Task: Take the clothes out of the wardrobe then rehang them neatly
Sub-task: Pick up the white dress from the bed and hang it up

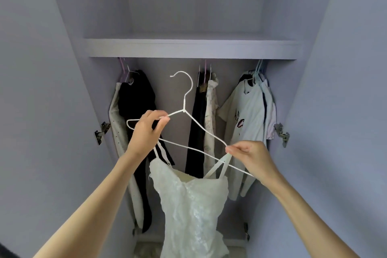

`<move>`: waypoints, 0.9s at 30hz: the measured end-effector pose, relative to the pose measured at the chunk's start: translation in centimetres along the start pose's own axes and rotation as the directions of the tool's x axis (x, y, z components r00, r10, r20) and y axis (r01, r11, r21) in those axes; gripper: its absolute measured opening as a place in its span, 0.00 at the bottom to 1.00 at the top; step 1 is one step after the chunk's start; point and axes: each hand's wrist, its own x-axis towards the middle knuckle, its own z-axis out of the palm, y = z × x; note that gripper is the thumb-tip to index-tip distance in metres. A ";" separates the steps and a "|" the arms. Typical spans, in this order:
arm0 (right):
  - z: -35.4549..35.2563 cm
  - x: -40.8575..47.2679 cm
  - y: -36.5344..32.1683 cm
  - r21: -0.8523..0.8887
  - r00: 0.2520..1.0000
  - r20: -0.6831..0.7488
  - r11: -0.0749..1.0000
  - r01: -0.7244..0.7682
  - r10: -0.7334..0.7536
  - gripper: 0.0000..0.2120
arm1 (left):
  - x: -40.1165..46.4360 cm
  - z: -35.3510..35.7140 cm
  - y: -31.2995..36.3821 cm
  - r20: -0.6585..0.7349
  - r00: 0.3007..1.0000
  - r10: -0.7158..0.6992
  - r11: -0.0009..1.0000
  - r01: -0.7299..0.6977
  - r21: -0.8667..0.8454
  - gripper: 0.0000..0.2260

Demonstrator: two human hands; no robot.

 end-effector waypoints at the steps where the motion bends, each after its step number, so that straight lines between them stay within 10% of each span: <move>1: 0.0 -0.1 0.0 -0.007 1.000 -0.005 1.000 -0.005 0.005 0.06 | -0.1 0.5 -0.3 -0.050 0.999 -0.010 1.000 0.011 0.009 0.07; 8: 1.2 -1.4 -0.1 0.033 0.996 0.017 0.995 -0.091 0.091 0.07 | 1.2 1.7 -1.2 -0.117 0.991 -0.069 0.956 0.099 0.276 0.21; 17: 3.0 -1.8 -1.9 0.317 0.960 0.244 0.924 -0.213 0.137 0.12 | 3.1 1.0 -2.6 -0.164 0.983 -0.082 0.988 0.102 0.115 0.16; 27: 12.5 1.1 0.8 0.172 0.975 0.064 0.960 -0.221 0.213 0.14 | 0.8 -0.1 -8.9 0.180 0.954 -0.242 0.920 0.166 0.354 0.21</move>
